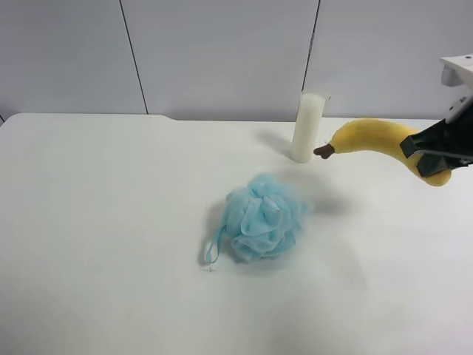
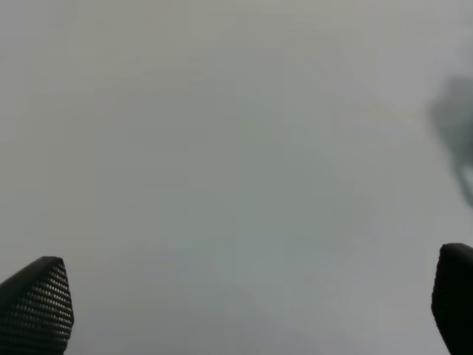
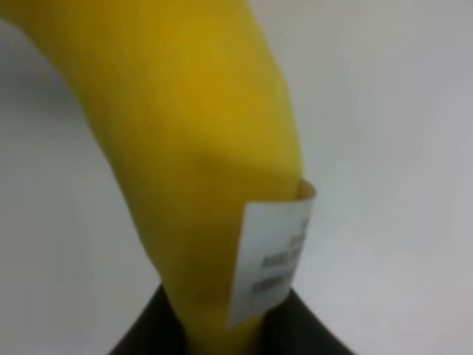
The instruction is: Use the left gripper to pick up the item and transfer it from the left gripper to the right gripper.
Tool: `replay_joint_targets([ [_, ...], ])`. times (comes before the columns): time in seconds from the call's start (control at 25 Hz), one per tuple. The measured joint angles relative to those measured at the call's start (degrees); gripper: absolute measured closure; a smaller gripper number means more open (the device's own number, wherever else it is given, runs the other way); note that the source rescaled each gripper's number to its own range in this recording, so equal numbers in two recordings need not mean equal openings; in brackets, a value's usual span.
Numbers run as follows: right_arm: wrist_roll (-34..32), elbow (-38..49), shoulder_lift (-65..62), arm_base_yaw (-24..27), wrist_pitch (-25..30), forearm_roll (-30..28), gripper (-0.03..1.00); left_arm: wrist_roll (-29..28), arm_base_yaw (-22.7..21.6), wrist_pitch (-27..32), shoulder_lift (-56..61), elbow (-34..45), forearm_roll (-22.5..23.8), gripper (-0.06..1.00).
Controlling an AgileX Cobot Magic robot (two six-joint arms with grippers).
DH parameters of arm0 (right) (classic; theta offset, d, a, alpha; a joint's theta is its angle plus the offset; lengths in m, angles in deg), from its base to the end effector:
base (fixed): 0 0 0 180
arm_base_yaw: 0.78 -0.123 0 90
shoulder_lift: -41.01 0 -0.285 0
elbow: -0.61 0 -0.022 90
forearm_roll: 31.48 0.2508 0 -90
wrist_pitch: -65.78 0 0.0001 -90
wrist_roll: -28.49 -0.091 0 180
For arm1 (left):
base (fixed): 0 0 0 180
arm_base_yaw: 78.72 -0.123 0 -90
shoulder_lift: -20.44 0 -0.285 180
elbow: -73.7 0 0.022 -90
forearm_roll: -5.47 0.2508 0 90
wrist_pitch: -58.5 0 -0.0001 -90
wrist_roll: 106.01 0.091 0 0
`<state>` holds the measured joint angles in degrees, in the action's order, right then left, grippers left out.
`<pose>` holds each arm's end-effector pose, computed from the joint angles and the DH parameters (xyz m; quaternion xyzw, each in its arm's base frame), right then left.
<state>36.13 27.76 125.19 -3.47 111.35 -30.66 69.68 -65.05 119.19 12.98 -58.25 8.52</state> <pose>0.2480 0.0126 0.2521 -0.0843 0.9761 -0.0026 0.2003 -0.0056 0.0057 0.2800 0.0680 0.8459 -0.0563 0.5259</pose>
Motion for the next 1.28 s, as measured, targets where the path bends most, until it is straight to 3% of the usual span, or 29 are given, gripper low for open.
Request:
replay_joint_targets([
  [0.16,-0.1,0.0,6.0,1.9,-3.1,0.4,0.97,0.0,-5.6,0.0,0.0,0.0,0.0,-0.05],
  [0.32,-0.1,0.0,11.8,1.9,-6.4,1.2,0.97,0.0,-8.5,0.0,0.0,0.0,-0.1,-0.05],
  [0.6,-0.3,0.0,20.9,1.9,-10.9,1.3,0.97,0.0,-9.8,0.0,0.0,0.0,-0.1,-0.05],
  [0.88,-0.2,-0.1,25.1,1.9,-11.6,1.3,0.95,0.1,-9.8,0.0,0.0,0.0,-0.1,-0.05],
  [0.96,-0.2,-0.1,25.2,1.9,-11.7,1.3,0.82,0.1,-9.8,0.0,0.0,0.0,-0.1,-0.05],
  [1.0,-0.2,-0.1,25.2,1.9,-11.7,1.4,0.67,0.1,-9.8,0.0,0.0,0.0,-0.1,-0.05],
  [1.08,-0.2,-0.1,25.2,1.9,-11.7,1.5,0.28,0.1,-9.8,0.0,0.0,0.0,-0.1,-0.05],
  [1.12,-0.3,-0.1,25.2,1.9,-11.7,1.5,0.17,0.1,-9.8,0.0,0.0,0.0,-0.1,-0.05],
  [1.2,-0.3,-0.1,25.2,1.9,-10.8,1.5,0.04,0.1,-9.8,0.0,0.0,0.0,-0.1,-0.05],
  [1.28,-0.3,-0.8,25.2,1.9,-8.4,1.6,-0.01,0.1,-9.8,0.0,0.0,0.0,-0.1,-0.05],
])
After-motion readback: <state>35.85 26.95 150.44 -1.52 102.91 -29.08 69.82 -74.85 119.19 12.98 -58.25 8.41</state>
